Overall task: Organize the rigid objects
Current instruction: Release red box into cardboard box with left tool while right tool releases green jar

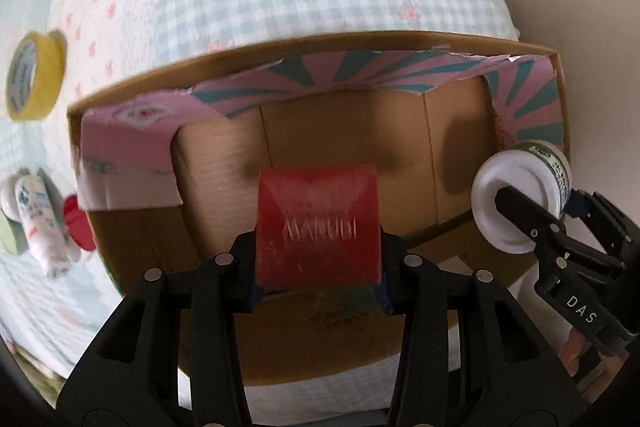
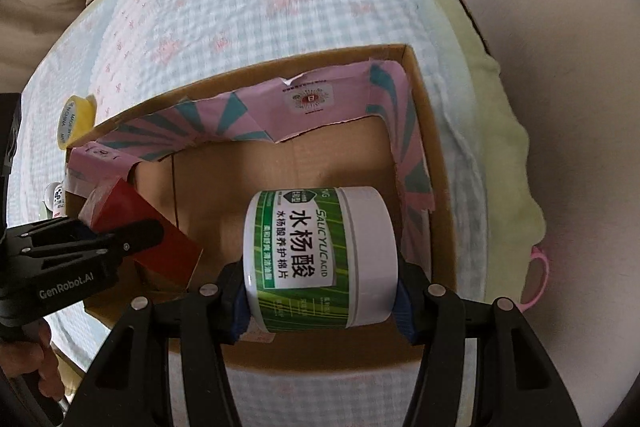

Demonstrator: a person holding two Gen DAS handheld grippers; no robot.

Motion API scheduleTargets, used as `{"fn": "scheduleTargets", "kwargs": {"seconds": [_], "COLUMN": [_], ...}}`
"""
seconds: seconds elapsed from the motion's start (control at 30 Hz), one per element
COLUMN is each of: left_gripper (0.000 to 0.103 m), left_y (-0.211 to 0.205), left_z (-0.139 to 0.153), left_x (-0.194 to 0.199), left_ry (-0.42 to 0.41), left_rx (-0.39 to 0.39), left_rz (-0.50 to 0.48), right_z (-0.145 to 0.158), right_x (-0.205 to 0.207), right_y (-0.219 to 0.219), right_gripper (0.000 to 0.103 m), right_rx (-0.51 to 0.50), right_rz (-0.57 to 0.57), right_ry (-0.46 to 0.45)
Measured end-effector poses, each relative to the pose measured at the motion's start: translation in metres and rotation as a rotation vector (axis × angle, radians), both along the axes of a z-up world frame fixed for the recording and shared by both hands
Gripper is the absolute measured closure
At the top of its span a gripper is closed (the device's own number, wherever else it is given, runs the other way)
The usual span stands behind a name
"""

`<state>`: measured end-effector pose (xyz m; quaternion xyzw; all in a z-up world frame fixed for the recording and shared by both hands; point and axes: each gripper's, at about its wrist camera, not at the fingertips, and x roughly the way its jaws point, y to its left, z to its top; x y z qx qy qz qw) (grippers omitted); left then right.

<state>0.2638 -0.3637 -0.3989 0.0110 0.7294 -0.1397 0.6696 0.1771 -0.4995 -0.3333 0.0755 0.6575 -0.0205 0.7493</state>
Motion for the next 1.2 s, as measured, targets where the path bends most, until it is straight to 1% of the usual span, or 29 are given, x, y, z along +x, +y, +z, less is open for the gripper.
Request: {"fn": "scheduleTargets", "kwargs": {"seconds": [0.03,0.07,0.1,0.13,0.17,0.2,0.23,0.3,0.47,0.63,0.8,0.93,1.03,1.13,1.2], "left_gripper": [0.056,0.024,0.000,0.000,0.000,0.000,0.000,0.000,0.000,0.000,0.000,0.000,0.000,0.000,0.000], "left_y": [-0.002,-0.003,-0.003,0.000,0.004,0.007,0.012,0.021,0.038,0.046,0.058,0.066,0.080,0.100,0.112], "left_z": [0.000,0.003,0.005,0.010,0.013,0.015,0.018,0.023,0.037,0.053,0.072,0.093,0.117,0.144,0.160], "left_x": [0.000,0.001,0.001,0.001,0.001,0.001,0.001,-0.001,-0.006,-0.014,-0.025,-0.032,-0.042,-0.054,-0.063], "left_ry": [-0.007,-0.020,-0.040,-0.074,-0.077,-0.079,-0.088,-0.107,-0.130,-0.159,-0.194,-0.244,-0.298,-0.347,-0.383], "left_rx": [0.010,0.014,0.032,0.062,0.034,0.022,0.030,0.049,0.043,0.034,0.022,0.010,-0.006,-0.047,-0.062], "left_rz": [-0.016,-0.031,-0.041,-0.050,-0.051,-0.046,-0.040,-0.039,-0.017,-0.009,-0.001,-0.015,-0.026,-0.019,-0.022], "right_z": [-0.002,-0.004,-0.003,-0.003,0.000,0.004,0.008,0.012,0.013,0.018,0.039,0.056,0.076,0.096,0.117], "right_x": [0.001,0.002,0.003,0.003,0.002,0.001,-0.002,-0.008,-0.020,-0.030,-0.033,-0.039,-0.048,-0.059,-0.071], "right_y": [-0.001,-0.002,-0.001,-0.003,-0.006,-0.009,-0.011,-0.011,-0.006,0.000,-0.001,0.005,0.014,0.025,0.038], "right_gripper": [0.050,0.049,0.030,0.010,0.000,0.000,0.000,0.000,0.000,0.000,0.000,0.000,0.000,0.000,0.000], "right_rx": [0.009,0.016,0.024,0.024,0.028,0.079,0.093,0.065,0.007,0.002,-0.011,-0.041,-0.075,-0.114,-0.137], "right_rz": [0.003,0.008,0.006,-0.004,-0.013,-0.026,-0.047,-0.059,-0.050,-0.064,-0.059,-0.047,-0.030,-0.019,-0.019], "right_ry": [-0.004,-0.007,-0.015,-0.018,-0.024,-0.043,-0.071,-0.110,-0.134,-0.143,-0.163,-0.182,-0.201,-0.222,-0.245]}}
